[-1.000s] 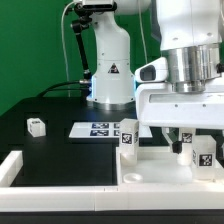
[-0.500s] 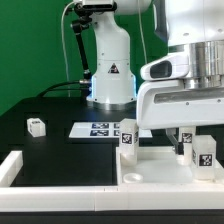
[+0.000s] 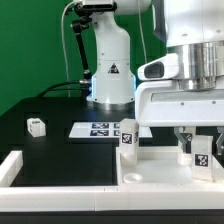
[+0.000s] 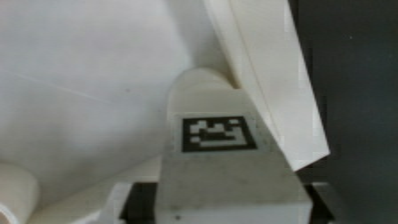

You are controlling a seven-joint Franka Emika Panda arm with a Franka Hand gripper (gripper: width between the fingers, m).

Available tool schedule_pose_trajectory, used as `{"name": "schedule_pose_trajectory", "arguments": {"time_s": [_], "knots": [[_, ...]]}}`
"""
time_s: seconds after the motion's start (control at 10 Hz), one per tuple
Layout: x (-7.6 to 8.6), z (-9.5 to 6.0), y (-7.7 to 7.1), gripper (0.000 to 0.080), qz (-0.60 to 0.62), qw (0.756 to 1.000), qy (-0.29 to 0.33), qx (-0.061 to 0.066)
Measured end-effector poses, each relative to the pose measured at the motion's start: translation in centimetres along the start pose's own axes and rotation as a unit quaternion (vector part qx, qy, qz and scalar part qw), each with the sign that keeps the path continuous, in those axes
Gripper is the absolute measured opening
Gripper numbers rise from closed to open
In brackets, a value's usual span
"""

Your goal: Assemble square table

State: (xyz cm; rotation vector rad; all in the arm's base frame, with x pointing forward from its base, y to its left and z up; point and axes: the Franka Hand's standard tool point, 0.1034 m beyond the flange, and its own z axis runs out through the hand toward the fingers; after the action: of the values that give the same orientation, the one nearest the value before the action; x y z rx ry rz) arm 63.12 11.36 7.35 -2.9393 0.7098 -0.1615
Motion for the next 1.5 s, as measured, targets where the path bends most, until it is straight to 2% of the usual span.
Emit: {"name": "schedule_pose_trajectory", "arguments": {"time_s": [0.1, 0.2, 0.3, 0.4, 0.5, 0.6, 0.7, 0.8, 0.9, 1.0, 1.1, 1.2, 1.3, 1.5], "knots": [[-0.3, 0.0, 0.1, 0.0288, 0.091, 0.996, -0.005, -0.006], [-0.5, 0.1, 0.1, 0.0288, 0.218, 0.975, -0.021, -0.022], [-0.4, 0.1, -0.4, 0.0288, 0.344, 0.938, -0.025, -0.026], [-0.6, 0.2, -0.8, 0.0289, 0.477, 0.878, -0.042, -0.016], [-0.4, 0.2, -0.5, 0.0289, 0.519, 0.853, -0.054, -0.003], [-0.4, 0.3, -0.4, 0.029, 0.554, 0.831, -0.056, -0.003], [-0.5, 0.3, -0.6, 0.029, 0.571, 0.819, -0.056, -0.004], [-0.5, 0.3, -0.6, 0.029, 0.567, 0.822, -0.056, -0.004], [-0.5, 0.3, -0.6, 0.029, 0.547, 0.835, -0.055, -0.005], [-0.6, 0.3, -0.9, 0.0472, 0.467, 0.884, -0.035, -0.009], [-0.7, 0.3, -1.5, 0.0587, 0.358, 0.934, -0.022, -0.003], [-0.8, 0.5, -1.6, 0.0587, 0.298, 0.954, -0.014, 0.004], [-0.7, 0.5, -1.5, 0.0637, 0.267, 0.964, -0.014, 0.003], [-0.7, 0.5, -1.4, 0.0646, 0.214, 0.977, -0.013, 0.004]]}}
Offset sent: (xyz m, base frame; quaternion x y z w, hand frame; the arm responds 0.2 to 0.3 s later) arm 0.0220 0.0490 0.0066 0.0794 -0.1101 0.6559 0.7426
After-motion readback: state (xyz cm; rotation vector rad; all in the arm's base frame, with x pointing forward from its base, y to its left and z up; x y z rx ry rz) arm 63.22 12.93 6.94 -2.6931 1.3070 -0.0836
